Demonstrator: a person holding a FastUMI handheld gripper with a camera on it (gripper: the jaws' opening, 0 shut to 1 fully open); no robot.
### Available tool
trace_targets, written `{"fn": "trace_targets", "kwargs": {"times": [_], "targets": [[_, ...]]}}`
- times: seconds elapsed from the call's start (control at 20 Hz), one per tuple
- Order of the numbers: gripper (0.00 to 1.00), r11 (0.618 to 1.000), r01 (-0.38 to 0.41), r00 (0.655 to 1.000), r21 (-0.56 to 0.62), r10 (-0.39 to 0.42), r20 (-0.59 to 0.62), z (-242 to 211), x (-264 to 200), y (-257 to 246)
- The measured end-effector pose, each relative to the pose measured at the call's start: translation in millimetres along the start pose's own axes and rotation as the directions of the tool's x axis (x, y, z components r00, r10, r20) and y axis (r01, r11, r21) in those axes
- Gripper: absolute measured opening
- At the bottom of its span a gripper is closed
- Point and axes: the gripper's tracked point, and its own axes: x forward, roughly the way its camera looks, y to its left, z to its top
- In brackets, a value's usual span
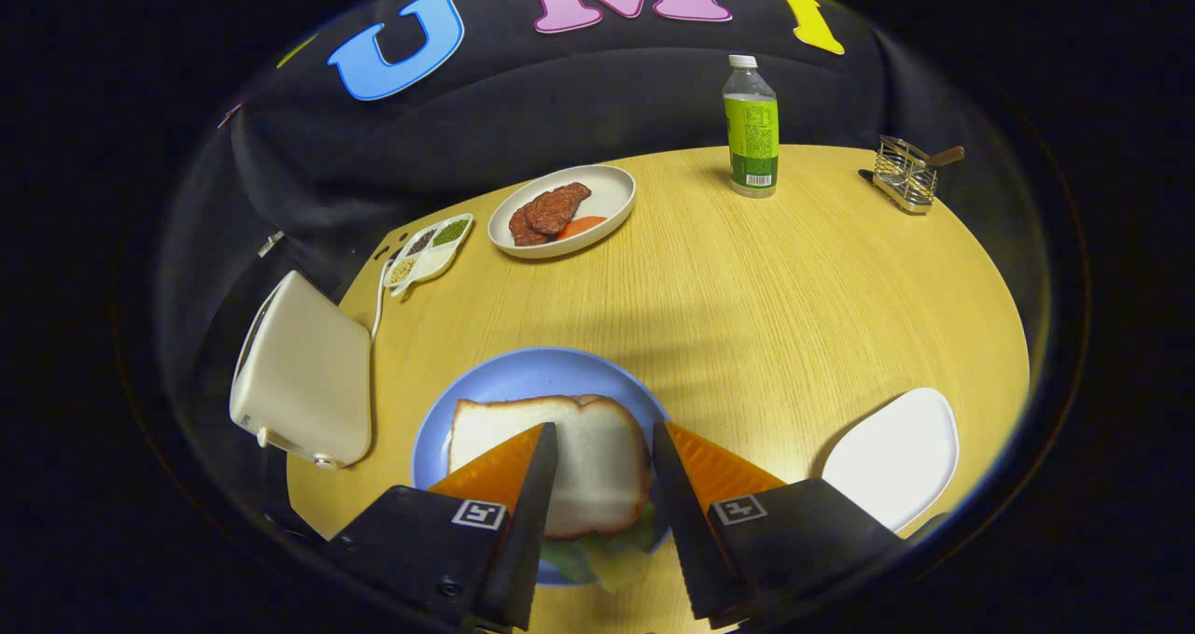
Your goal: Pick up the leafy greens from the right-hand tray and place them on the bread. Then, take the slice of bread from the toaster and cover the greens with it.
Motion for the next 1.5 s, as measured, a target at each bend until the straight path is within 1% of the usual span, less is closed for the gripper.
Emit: {"fn": "trace_targets", "kwargs": {"times": [0.1, 0.15, 0.2, 0.3, 0.4, 0.5, 0.65, 0.8, 0.95, 1.1, 1.35, 1.5], "targets": [[0.77, 1.000, -0.024, 0.999, -0.010, 0.024, 0.024, 7, -8, -2], [0.88, 0.999, -0.033, 0.999, -0.013, 0.033, 0.037, 10, -12, -4], [0.92, 0.999, -0.041, 0.998, -0.019, 0.042, 0.054, 16, -18, -6], [0.94, 0.998, -0.058, 0.994, -0.032, 0.061, 0.093, 32, -36, -10], [0.98, 0.995, -0.073, 0.987, -0.062, 0.082, 0.141, 50, -56, -14], [0.98, 0.991, -0.079, 0.976, -0.103, 0.098, 0.193, 71, -80, -16], [0.99, 0.980, -0.122, 0.946, -0.157, 0.163, 0.280, 108, -126, -9], [0.99, 0.960, -0.122, 0.912, -0.251, 0.208, 0.353, 138, -165, -6], [0.99, 0.940, -0.102, 0.879, -0.326, 0.239, 0.412, 162, -202, -7], [0.99, 0.927, -0.108, 0.857, -0.360, 0.270, 0.440, 173, -233, -9], [0.99, 0.906, -0.066, 0.803, -0.417, 0.296, 0.517, 187, -275, -27], [0.99, 0.908, -0.042, 0.778, -0.418, 0.292, 0.556, 190, -290, -39]]}}
